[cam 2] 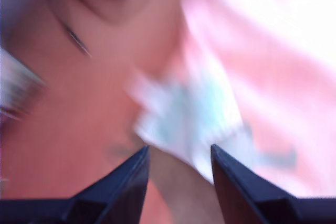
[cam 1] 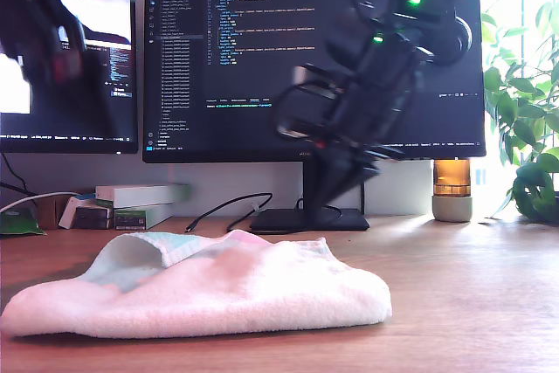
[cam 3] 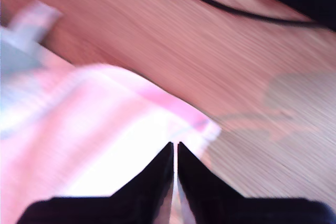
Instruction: Fold the tea towel to a neat square and place it to the right
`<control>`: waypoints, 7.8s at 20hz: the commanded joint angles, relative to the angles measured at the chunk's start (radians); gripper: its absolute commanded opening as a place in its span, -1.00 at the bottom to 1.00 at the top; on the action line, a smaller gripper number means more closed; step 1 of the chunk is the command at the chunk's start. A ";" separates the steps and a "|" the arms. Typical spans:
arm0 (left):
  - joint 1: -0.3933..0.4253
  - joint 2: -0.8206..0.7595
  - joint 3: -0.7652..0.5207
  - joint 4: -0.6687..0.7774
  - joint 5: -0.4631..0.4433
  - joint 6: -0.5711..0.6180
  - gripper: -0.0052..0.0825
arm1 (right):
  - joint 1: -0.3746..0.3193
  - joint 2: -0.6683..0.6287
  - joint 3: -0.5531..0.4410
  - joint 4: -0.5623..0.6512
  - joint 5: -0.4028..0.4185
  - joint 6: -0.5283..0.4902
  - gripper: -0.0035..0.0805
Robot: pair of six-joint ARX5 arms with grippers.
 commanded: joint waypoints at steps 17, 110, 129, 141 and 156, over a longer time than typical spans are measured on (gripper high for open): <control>-0.010 0.082 -0.227 0.321 0.019 0.207 -0.08 | 0.021 -0.011 0.010 0.040 -0.183 -0.045 -0.95; -0.282 0.102 -0.632 1.075 0.296 -0.632 -0.93 | 0.421 -0.791 -1.039 0.605 0.116 -0.681 -0.29; -0.406 0.583 -0.376 1.183 0.330 -0.645 -0.93 | 0.394 -0.761 -1.037 0.553 0.383 -0.673 -0.29; -0.418 0.588 -0.239 0.971 0.362 -0.581 -0.93 | 0.394 -0.763 -1.027 0.582 0.386 -0.669 -0.29; -0.370 0.536 -0.239 0.861 0.287 -0.576 -0.93 | 0.447 -0.763 -1.027 0.538 0.225 -0.644 -0.29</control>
